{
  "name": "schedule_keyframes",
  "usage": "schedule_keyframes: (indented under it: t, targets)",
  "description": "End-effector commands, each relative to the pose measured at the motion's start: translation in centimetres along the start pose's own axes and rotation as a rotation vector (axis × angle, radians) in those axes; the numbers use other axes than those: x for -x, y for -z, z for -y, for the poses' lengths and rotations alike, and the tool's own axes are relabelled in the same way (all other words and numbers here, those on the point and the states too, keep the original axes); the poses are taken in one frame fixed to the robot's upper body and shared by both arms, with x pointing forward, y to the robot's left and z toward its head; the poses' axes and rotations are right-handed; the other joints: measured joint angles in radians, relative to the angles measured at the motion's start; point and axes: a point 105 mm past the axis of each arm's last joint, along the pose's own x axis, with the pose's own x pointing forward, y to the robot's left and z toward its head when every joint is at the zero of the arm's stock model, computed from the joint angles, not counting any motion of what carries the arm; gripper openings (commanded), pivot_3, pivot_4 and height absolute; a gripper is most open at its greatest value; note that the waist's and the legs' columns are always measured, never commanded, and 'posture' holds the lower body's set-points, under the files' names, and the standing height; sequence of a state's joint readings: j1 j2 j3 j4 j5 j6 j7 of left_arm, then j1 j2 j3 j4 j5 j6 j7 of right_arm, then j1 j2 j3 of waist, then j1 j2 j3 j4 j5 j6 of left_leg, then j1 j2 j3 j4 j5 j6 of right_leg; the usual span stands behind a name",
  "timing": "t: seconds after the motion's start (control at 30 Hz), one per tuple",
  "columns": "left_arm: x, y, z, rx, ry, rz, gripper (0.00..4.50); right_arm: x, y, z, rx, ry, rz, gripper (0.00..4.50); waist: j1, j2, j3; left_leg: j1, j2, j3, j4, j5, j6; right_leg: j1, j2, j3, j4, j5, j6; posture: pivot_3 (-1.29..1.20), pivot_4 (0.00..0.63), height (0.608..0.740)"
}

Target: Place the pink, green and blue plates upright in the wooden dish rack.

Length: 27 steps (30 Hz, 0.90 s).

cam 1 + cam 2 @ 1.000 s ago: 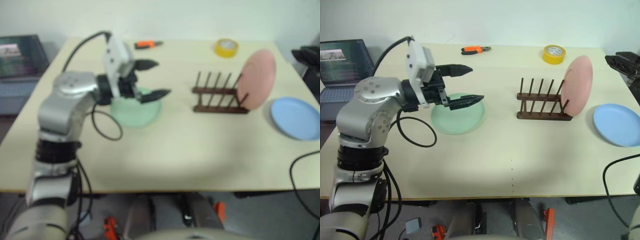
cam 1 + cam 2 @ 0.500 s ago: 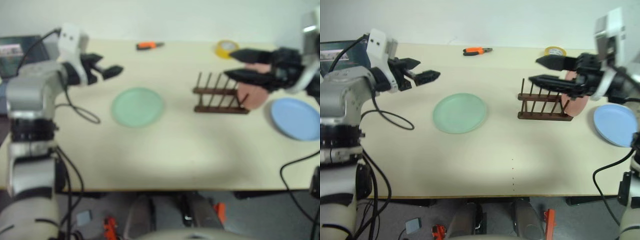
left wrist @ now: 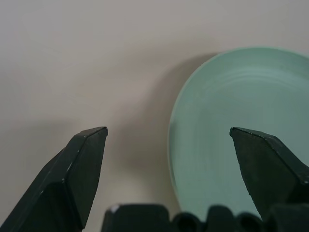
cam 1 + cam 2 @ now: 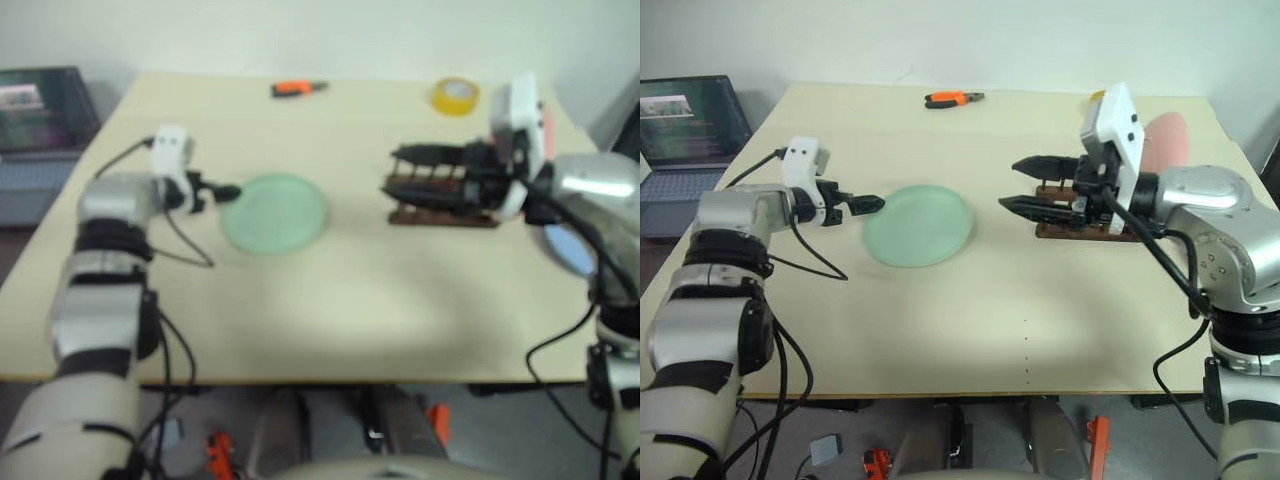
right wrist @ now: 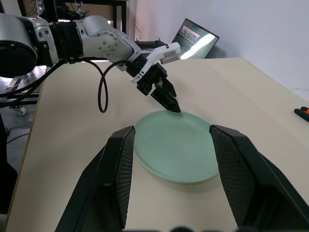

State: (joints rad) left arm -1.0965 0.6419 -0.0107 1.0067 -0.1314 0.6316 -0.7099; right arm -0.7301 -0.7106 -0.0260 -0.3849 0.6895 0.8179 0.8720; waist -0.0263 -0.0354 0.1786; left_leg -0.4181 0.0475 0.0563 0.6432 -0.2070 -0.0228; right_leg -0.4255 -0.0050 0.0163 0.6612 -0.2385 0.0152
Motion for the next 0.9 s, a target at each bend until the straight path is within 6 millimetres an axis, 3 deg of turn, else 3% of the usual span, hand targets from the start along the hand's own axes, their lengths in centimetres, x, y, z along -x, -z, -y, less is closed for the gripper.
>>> schedule_keyframes:
  t: [0.03,0.23,0.33,0.7,0.9]
  targets:
    - [-0.3,-0.3,0.1,-0.023,-0.006,-0.002,4.50,0.2,-0.9,-0.4,0.033,0.007,0.023,2.69,0.000,0.000,0.000,0.000,0.000,0.000,0.000,0.000,0.000,0.000,0.000,0.000,0.000,0.000,0.000,0.00,0.150,0.740]
    - [-1.6,1.7,0.9,0.004,0.003,-0.049,4.50,0.2,-0.9,-0.3,0.035,0.022,0.018,2.69,0.000,0.000,0.000,0.000,0.000,0.000,0.000,0.000,0.000,0.000,0.000,0.000,0.000,0.000,0.000,0.00,0.150,0.740]
    - [-1.8,1.6,1.4,-0.003,0.028,-0.044,3.91,0.2,-0.8,-0.3,0.032,0.024,0.013,2.73,-0.001,0.000,0.000,0.000,0.000,0.000,0.000,0.000,0.000,0.000,0.000,0.000,0.000,0.000,0.000,0.00,0.150,0.740]
    - [-1.4,0.3,1.4,0.035,0.039,-0.002,0.09,-0.1,-0.1,-0.2,0.031,0.033,-0.014,2.73,-0.002,-0.001,0.000,0.000,0.000,0.000,0.000,0.000,0.000,0.000,0.000,0.000,0.000,0.000,0.000,0.00,0.150,0.740]
    - [0.1,-2.8,1.2,0.058,0.039,0.098,0.01,-1.4,1.4,-0.1,0.115,0.041,-0.075,2.73,-0.003,-0.001,-0.001,0.001,0.000,0.000,0.001,0.000,0.000,0.001,0.000,0.000,0.001,0.000,0.000,0.00,0.150,0.740]
